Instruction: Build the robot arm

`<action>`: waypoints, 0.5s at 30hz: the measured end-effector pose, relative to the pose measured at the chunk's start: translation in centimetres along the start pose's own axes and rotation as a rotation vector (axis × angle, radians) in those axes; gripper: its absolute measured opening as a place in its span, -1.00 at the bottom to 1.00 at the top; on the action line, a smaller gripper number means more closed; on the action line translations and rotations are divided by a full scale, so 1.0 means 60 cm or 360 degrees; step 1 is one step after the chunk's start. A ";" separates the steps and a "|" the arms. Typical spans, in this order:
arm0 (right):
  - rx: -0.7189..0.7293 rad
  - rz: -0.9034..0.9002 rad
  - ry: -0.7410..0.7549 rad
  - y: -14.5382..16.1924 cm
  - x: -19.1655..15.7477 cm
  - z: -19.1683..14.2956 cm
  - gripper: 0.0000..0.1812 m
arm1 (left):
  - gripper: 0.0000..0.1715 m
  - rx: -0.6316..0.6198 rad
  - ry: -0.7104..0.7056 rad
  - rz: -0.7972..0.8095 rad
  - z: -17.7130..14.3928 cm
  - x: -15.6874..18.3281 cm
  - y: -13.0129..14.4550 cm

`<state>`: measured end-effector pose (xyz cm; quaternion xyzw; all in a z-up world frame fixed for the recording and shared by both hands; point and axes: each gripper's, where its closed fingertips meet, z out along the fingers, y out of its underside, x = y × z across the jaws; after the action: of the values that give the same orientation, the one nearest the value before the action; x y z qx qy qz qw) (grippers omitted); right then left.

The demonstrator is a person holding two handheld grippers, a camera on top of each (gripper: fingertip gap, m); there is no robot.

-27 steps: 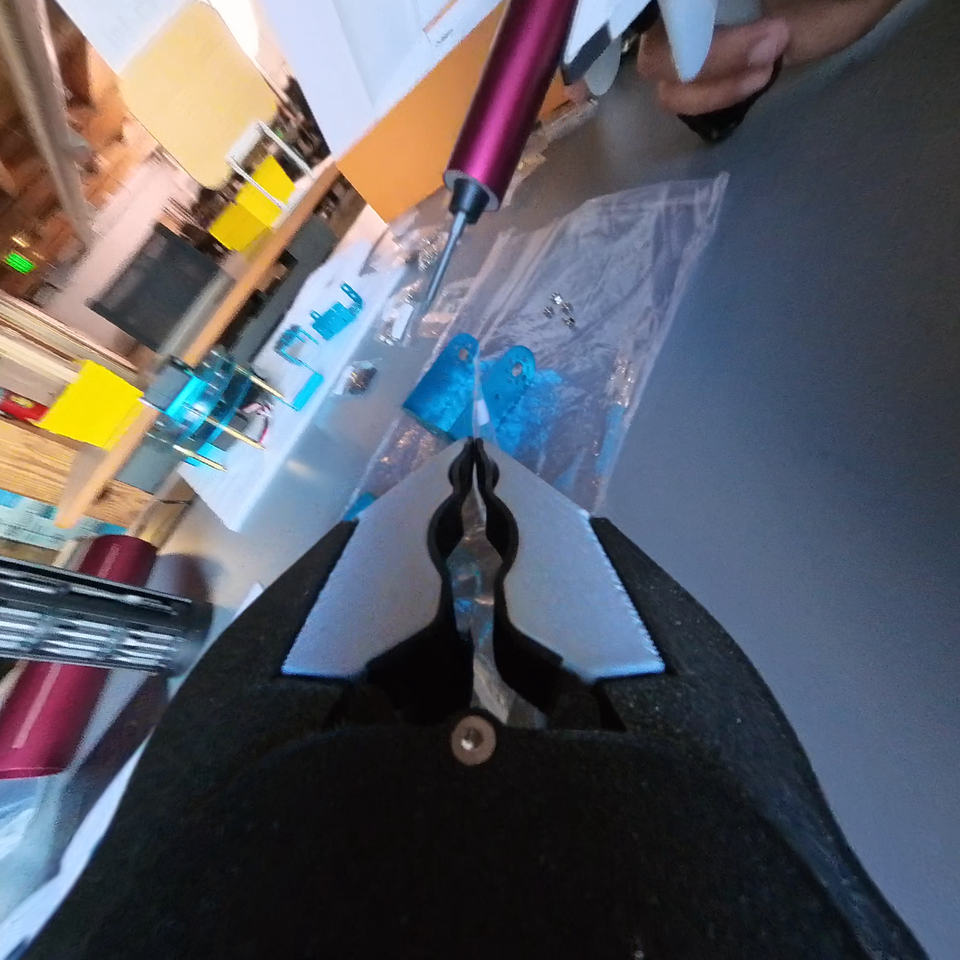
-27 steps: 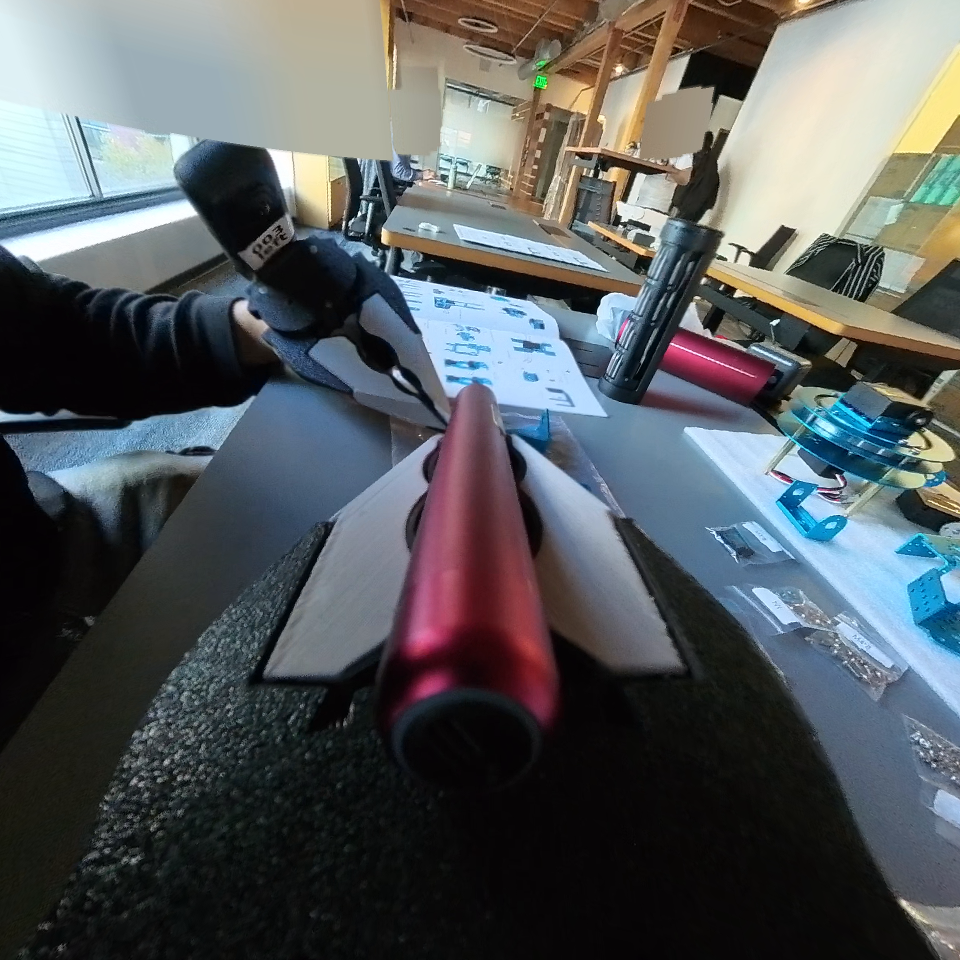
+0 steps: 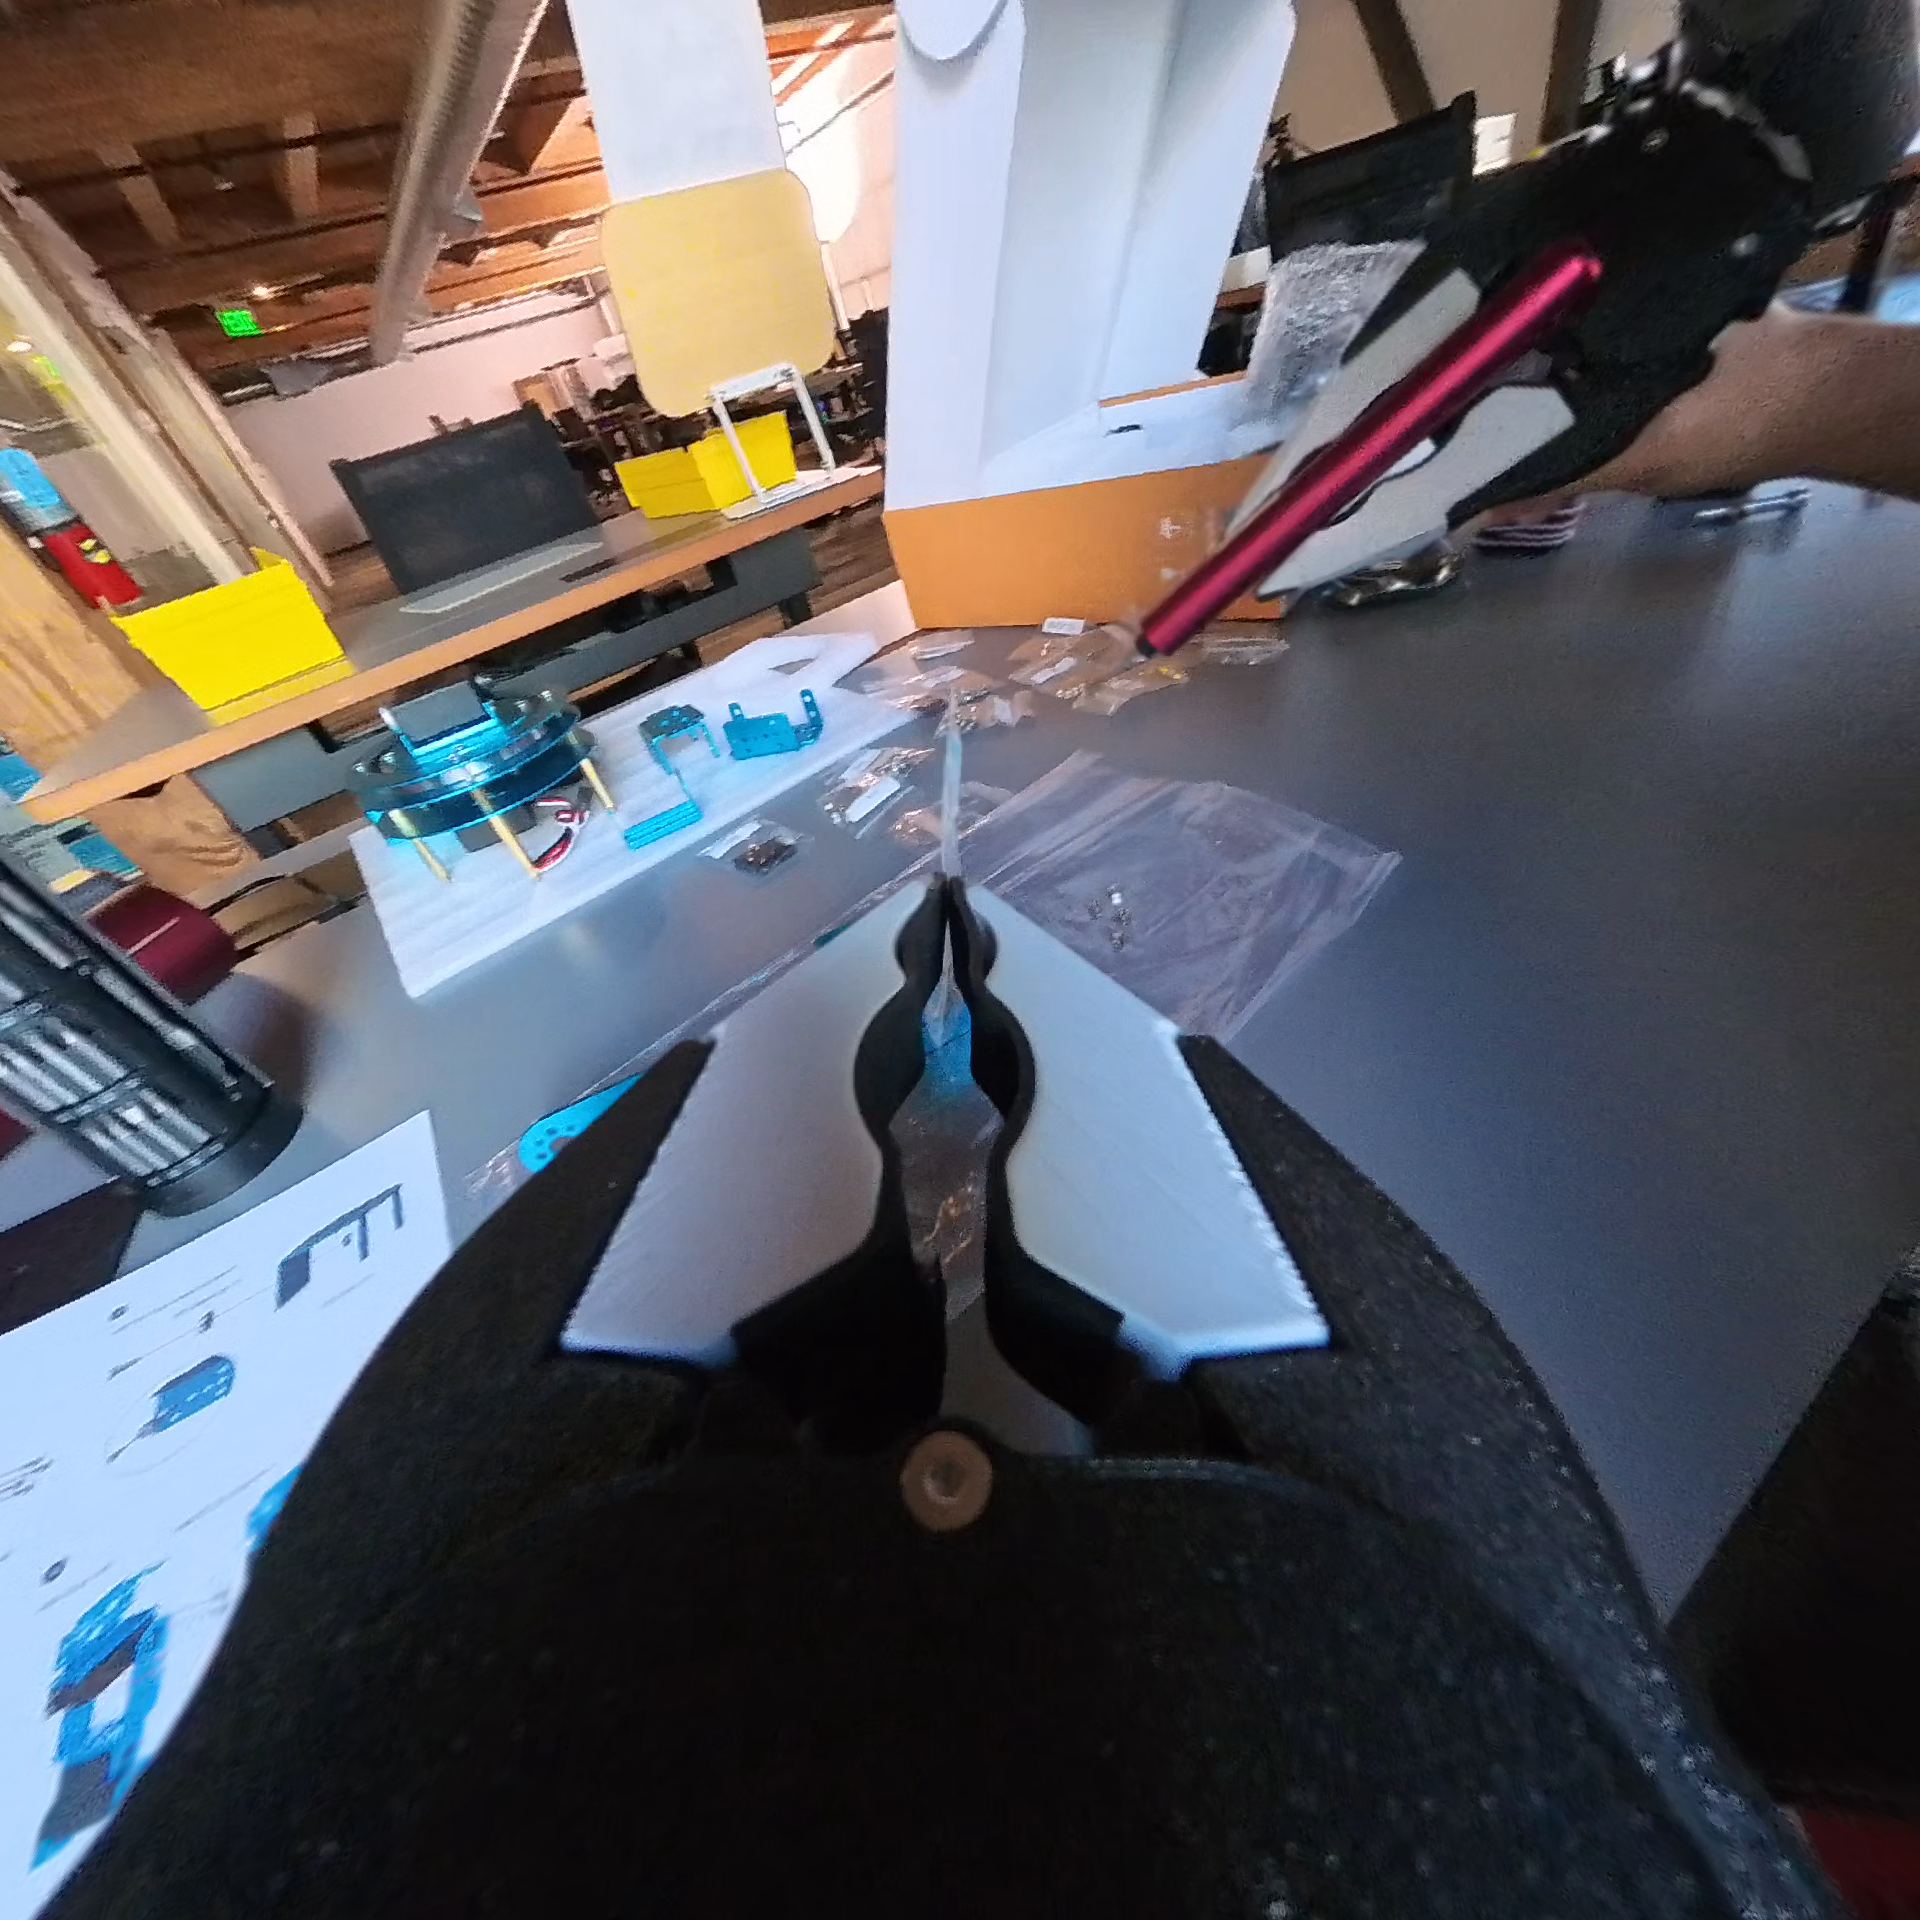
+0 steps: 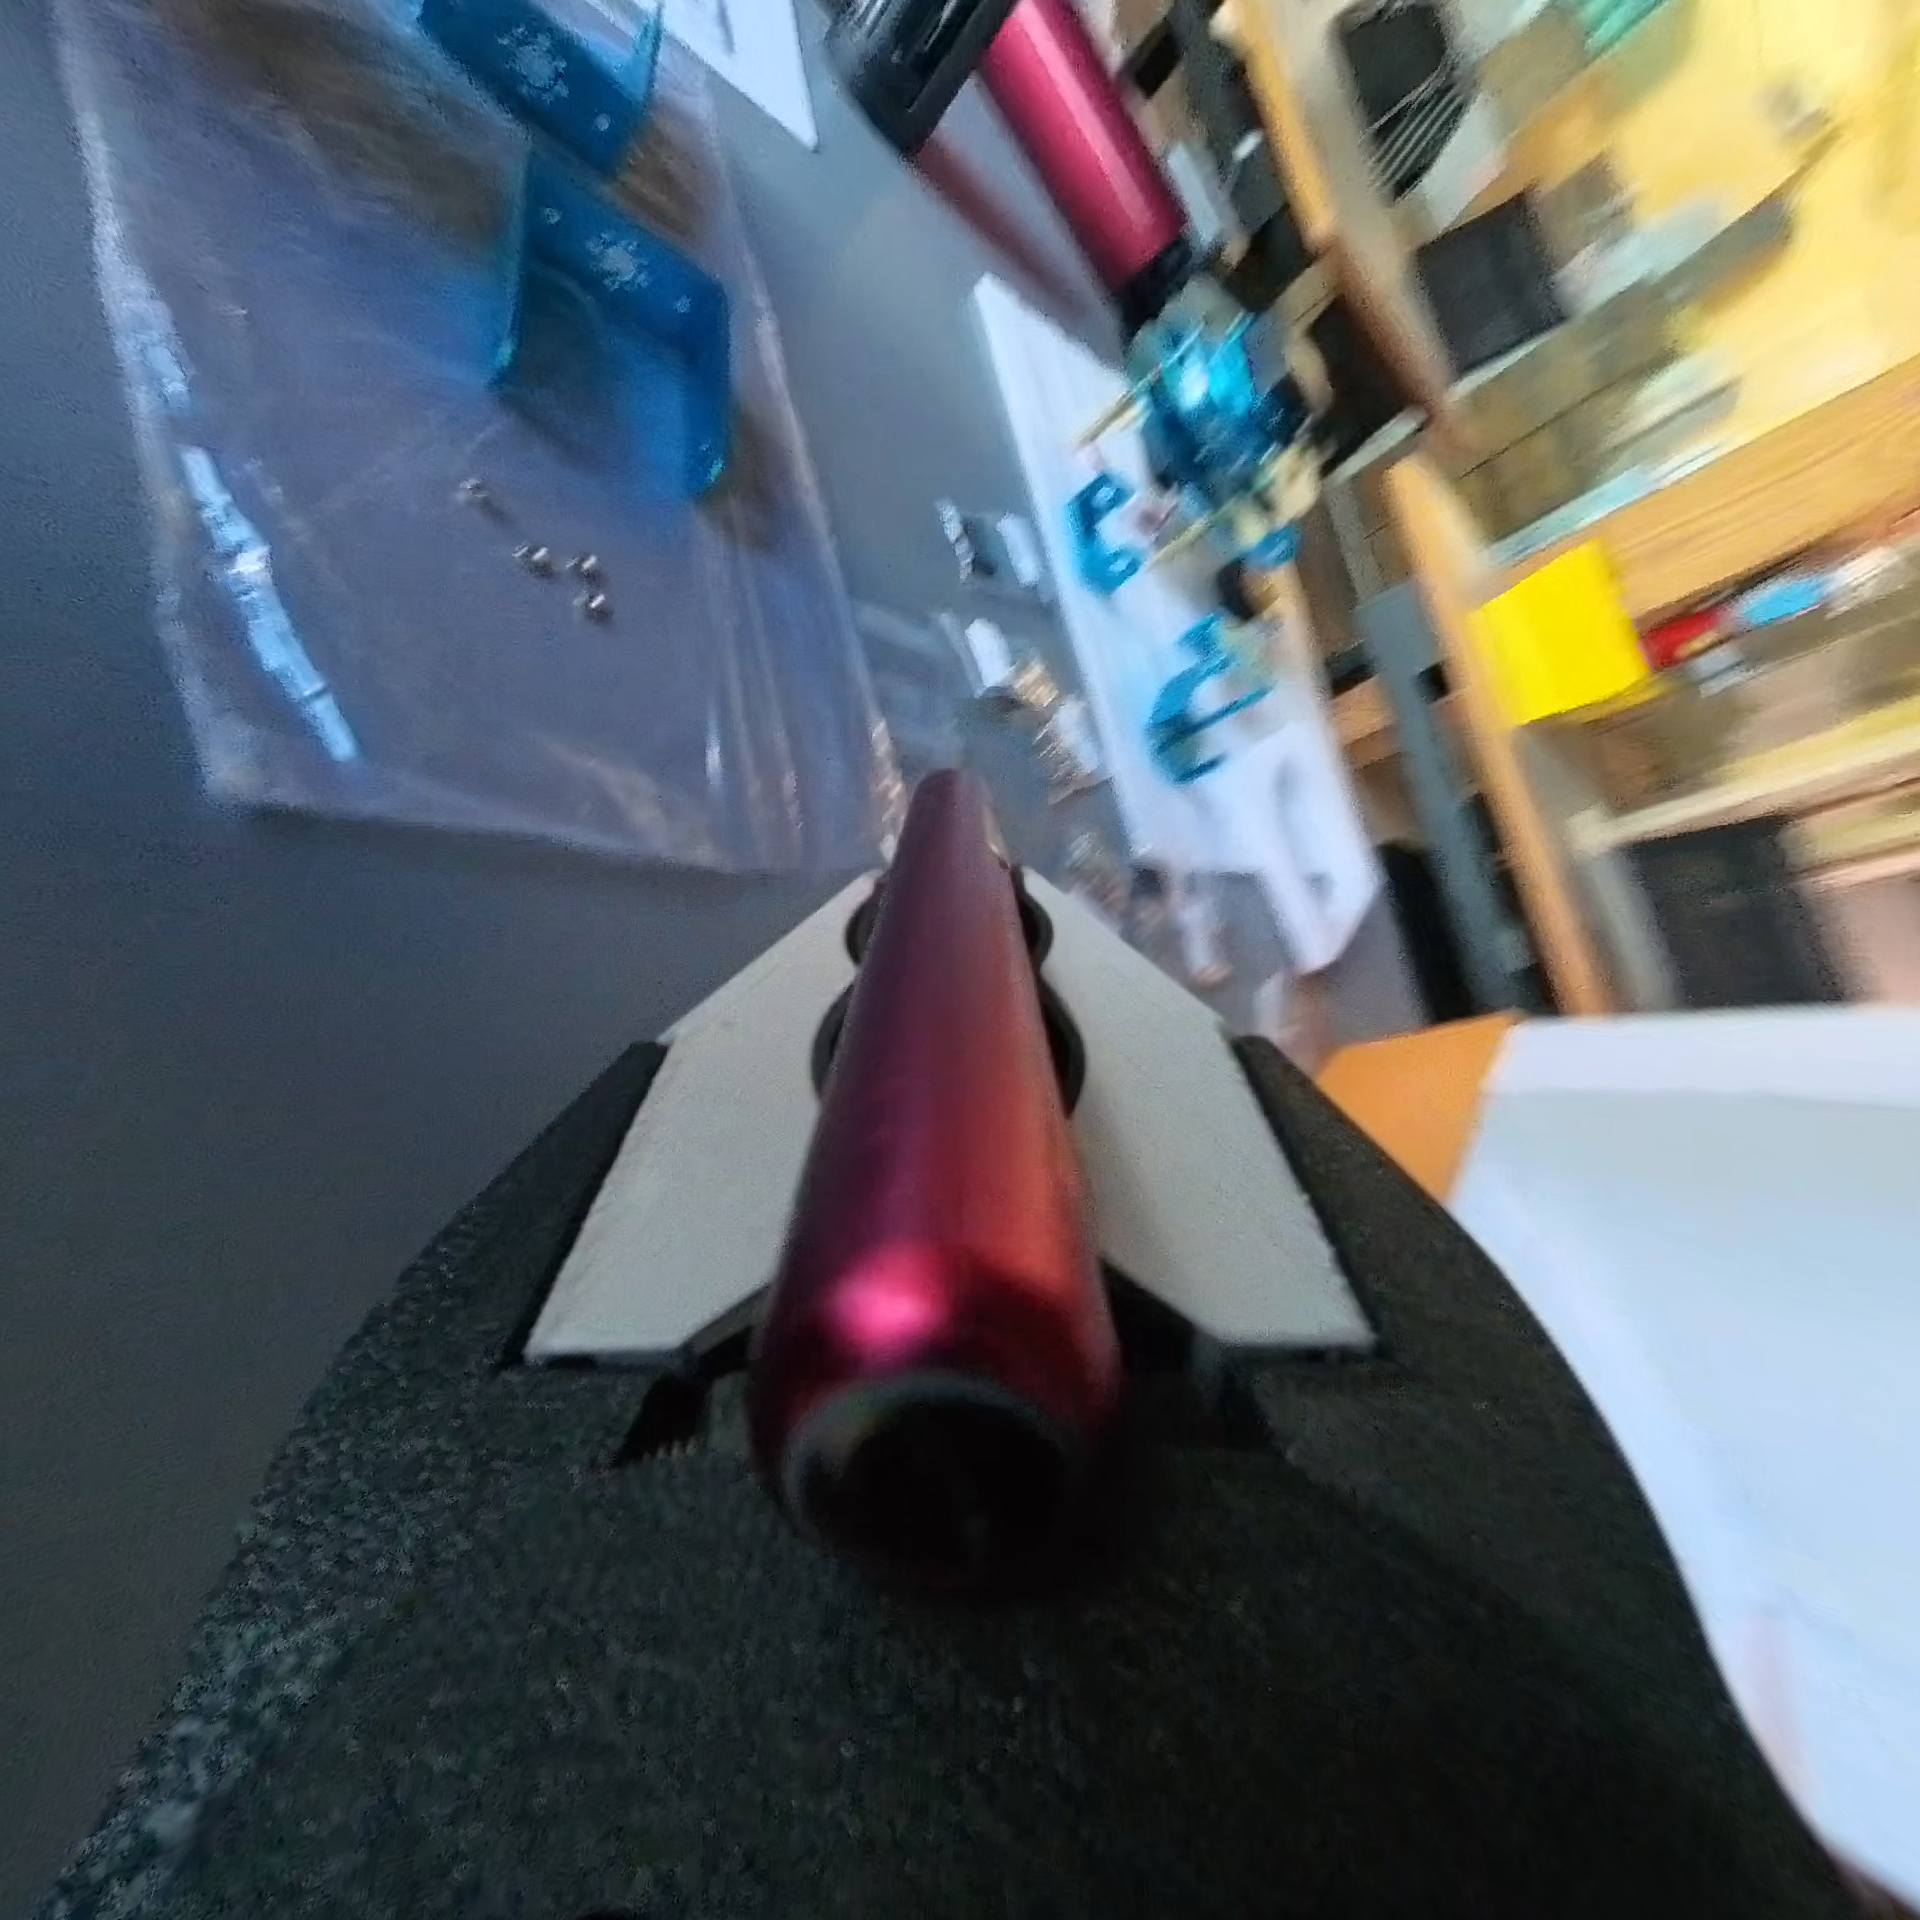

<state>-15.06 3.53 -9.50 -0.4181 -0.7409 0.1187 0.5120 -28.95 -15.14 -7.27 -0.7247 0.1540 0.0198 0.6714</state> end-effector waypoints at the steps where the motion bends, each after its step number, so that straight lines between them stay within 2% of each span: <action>1: -0.0019 0.0151 -0.0064 0.019 -0.003 -0.012 -0.78 | -1.00 0.0015 0.0014 0.0002 0.003 0.003 -0.001; 3: 0.0073 0.0505 -0.0161 0.040 0.000 -0.039 -0.78 | -1.00 0.0039 0.0054 0.0011 0.009 0.009 -0.004; 5: 0.0300 0.0984 -0.0226 0.041 0.019 -0.071 -0.79 | -1.00 0.0090 0.0090 0.0011 0.012 0.015 -0.014; 8: 0.0441 0.1584 -0.0526 0.042 0.027 -0.116 -0.78 | -1.00 0.0141 0.0137 -0.0004 0.012 0.024 -0.026; 10: 0.0313 0.1604 -0.0534 0.047 0.041 -0.148 -0.77 | -1.00 0.0153 0.0155 0.0006 0.009 0.028 -0.030; 12: -0.0019 0.1365 -0.0620 0.051 0.041 -0.191 -0.76 | -1.00 0.0174 0.0174 0.0015 0.004 0.032 -0.035; 13: -0.0202 0.1203 -0.0573 0.060 0.053 -0.209 -0.77 | -1.00 0.0185 0.0182 0.0015 0.001 0.033 -0.038; 15: -0.0600 0.0941 -0.0663 0.084 0.055 -0.239 -0.78 | -1.00 0.0208 0.0186 0.0003 -0.004 0.035 -0.043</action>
<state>-0.69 5.49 -3.95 -0.6666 -0.6855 0.2051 0.2092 -26.37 -15.63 -5.23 -0.6790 0.1947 -0.0321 0.7072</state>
